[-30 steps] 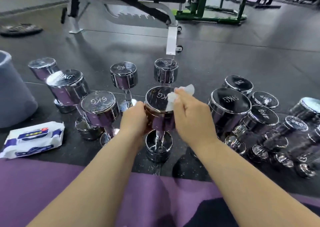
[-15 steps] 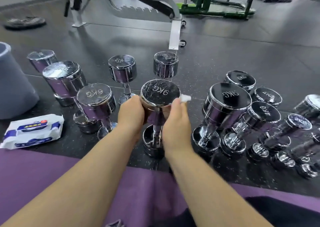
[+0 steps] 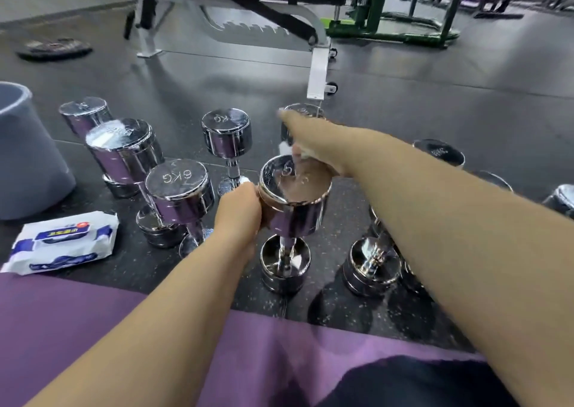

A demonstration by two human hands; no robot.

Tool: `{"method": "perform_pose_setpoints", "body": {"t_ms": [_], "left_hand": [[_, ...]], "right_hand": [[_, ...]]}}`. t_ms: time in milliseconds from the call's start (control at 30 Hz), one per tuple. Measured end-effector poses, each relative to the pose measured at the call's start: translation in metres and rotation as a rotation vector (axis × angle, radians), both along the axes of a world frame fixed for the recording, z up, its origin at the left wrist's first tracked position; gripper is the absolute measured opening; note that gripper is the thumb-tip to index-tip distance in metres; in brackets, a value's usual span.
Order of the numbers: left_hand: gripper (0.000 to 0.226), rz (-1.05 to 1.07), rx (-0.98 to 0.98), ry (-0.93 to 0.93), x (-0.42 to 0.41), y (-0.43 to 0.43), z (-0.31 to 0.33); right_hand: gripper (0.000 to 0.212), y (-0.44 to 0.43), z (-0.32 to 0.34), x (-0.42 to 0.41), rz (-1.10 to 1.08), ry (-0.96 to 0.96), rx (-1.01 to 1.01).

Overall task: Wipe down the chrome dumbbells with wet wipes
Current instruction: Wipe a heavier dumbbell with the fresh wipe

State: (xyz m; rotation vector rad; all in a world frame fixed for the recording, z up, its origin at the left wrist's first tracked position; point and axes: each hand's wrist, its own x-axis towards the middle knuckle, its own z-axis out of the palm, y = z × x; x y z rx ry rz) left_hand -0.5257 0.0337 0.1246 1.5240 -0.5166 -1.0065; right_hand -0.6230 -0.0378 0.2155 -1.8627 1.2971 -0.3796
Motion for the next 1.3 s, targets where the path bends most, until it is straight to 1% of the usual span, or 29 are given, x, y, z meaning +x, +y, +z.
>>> {"method": "perform_pose_setpoints", "body": {"t_ms": [33,67,100,133,167,233,300,333,400,467,533,600,667,733,800,833,867,933,967,1000,1033,1100,1167,1233,1267,1300], "left_hand": [[0.031,0.004,-0.022,0.077,0.001,-0.002,-0.001],[0.035,-0.015,-0.030,0.142,0.001,0.000,0.000],[0.034,-0.011,-0.044,0.225,0.001,-0.001,-0.001],[0.032,-0.008,-0.055,0.327,0.003,-0.002,-0.002],[0.029,0.003,-0.071,0.406,0.005,-0.002,-0.001],[0.022,0.022,-0.147,0.552,0.008,-0.003,0.001],[0.032,0.041,-0.173,0.618,0.009,-0.005,-0.002],[0.034,0.055,-0.160,0.627,0.010,-0.004,-0.003],[0.033,0.059,-0.122,0.633,0.011,-0.006,-0.006],[0.043,0.053,-0.069,0.651,0.011,-0.006,-0.007],[0.042,0.055,-0.049,0.690,0.014,-0.005,-0.009],[0.039,0.029,-0.084,0.710,0.016,-0.005,-0.008],[0.035,-0.072,-0.138,0.606,0.013,-0.005,-0.003],[0.026,-0.151,-0.176,0.395,0.006,-0.006,0.003],[0.021,-0.104,-0.198,0.196,0.003,-0.009,0.004],[0.021,-0.085,-0.214,0.135,0.005,-0.011,0.003],[0.022,-0.091,-0.232,0.109,0.006,-0.011,0.004],[0.024,-0.145,-0.240,0.129,0.014,-0.015,0.005],[0.025,-0.163,-0.237,0.157,0.019,-0.017,0.004],[0.025,-0.165,-0.232,0.167,0.022,-0.019,0.004],[0.023,-0.160,-0.225,0.147,0.024,-0.020,0.004],[0.022,-0.149,-0.207,0.044,0.025,-0.020,-0.001],[0.020,-0.189,-0.160,-0.058,0.024,-0.013,-0.009],[0.040,-0.261,-0.073,-0.157,0.022,-0.005,-0.019],[0.040,-0.291,-0.034,-0.194,0.018,-0.002,-0.021],[0.033,-0.300,-0.022,-0.205,0.016,0.000,-0.021]], "right_hand": [[0.054,0.002,0.007,0.012,0.109,0.091,-0.030],[0.051,0.003,0.008,0.023,0.186,0.132,-0.028],[0.047,0.006,0.011,0.034,0.268,0.204,-0.058],[0.047,0.011,0.013,0.042,0.325,0.287,-0.065],[0.050,0.011,0.010,0.046,0.366,0.354,-0.112],[0.053,0.007,0.005,0.045,0.348,0.479,-0.168],[0.052,0.000,0.000,0.035,0.270,0.610,-0.170],[0.052,-0.001,-0.002,0.032,0.255,0.628,-0.169],[0.048,0.001,-0.003,0.033,0.301,0.592,-0.212],[0.045,0.007,-0.004,0.039,0.306,0.460,-0.243],[0.035,0.002,-0.005,0.041,0.219,0.310,-0.165],[0.031,-0.007,-0.006,0.035,0.122,0.236,-0.090],[0.042,-0.009,-0.009,0.026,0.121,0.270,-0.028],[0.048,-0.012,-0.016,0.018,0.075,0.208,0.003],[0.046,-0.009,-0.020,0.010,0.025,0.099,0.046],[0.046,-0.008,-0.020,0.007,0.003,0.046,0.073],[0.049,-0.007,-0.020,0.004,-0.017,0.003,0.093],[0.054,-0.006,-0.019,0.004,-0.025,-0.070,0.112],[0.051,-0.005,-0.019,0.004,-0.025,-0.130,0.126],[0.044,-0.004,-0.020,0.004,-0.032,-0.194,0.131],[0.038,-0.003,-0.020,0.003,-0.055,-0.249,0.129],[0.043,0.003,-0.022,-0.004,-0.151,-0.364,0.134],[0.047,0.011,-0.035,-0.013,-0.293,-0.506,0.161],[0.040,0.027,-0.062,-0.018,-0.438,-0.594,0.130],[0.040,0.038,-0.075,-0.017,-0.509,-0.645,0.144],[0.048,0.047,-0.089,-0.016,-0.558,-0.689,0.161]]}}
